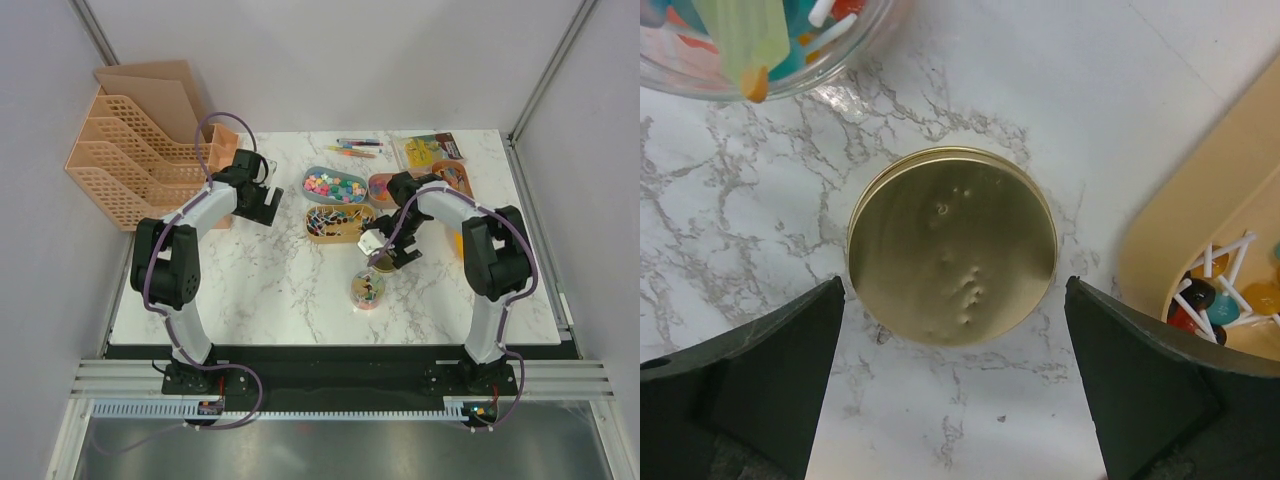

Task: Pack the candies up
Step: Pick up the bottle lid at the center of the board.

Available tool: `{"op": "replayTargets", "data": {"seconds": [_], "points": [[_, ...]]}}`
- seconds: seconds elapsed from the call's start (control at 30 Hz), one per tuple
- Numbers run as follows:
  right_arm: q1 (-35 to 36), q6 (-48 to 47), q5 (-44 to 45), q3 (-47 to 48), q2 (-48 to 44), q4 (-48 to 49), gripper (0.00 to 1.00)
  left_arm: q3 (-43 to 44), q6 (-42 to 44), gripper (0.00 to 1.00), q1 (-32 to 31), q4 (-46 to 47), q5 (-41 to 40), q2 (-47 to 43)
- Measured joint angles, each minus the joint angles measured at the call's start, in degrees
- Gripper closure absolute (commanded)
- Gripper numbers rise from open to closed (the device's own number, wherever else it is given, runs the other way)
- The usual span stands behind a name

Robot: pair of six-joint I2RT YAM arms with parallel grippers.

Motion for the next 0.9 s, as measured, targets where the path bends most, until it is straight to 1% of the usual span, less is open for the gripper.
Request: {"op": "replayTargets", "data": {"seconds": [0.37, 0.5, 0.53, 0.57, 0.63, 0.77, 0.9], "points": [[2.3, 1.4, 1.9, 0.4, 2.3, 1.0, 0.02, 0.0, 0.0, 0.0, 0.0, 0.0, 0.0, 0.0], [2.5, 2.1, 2.7, 0.5, 2.6, 1.2, 0.12, 0.0, 0.0, 0.0, 0.0, 0.0, 0.0, 0.0], [2.5, 2.6, 2.8, 0.6, 2.6, 1.2, 0.17, 0.0, 0.0, 0.0, 0.0, 0.0, 0.0, 0.0], [2.5, 2.9, 3.0, 0.7, 2.6, 1.4, 0.19, 0.0, 0.0, 0.0, 0.0, 0.0, 0.0, 0.0], [2.5, 3.9, 3.3, 0.8, 2.6, 1.6, 0.21, 0.0, 0.0, 0.0, 0.0, 0.0, 0.0, 0.0], [2.5, 5.7, 3.5, 0.8, 2.5, 1.9, 0.23, 0.1, 0.0, 0.0, 0.0, 0.0, 0.0, 0.0], [2.5, 8.6, 5.0, 0.8, 1.4, 1.9, 0.22, 0.8, 0.0, 0.0, 0.0, 0.0, 0.1, 0.1]]}}
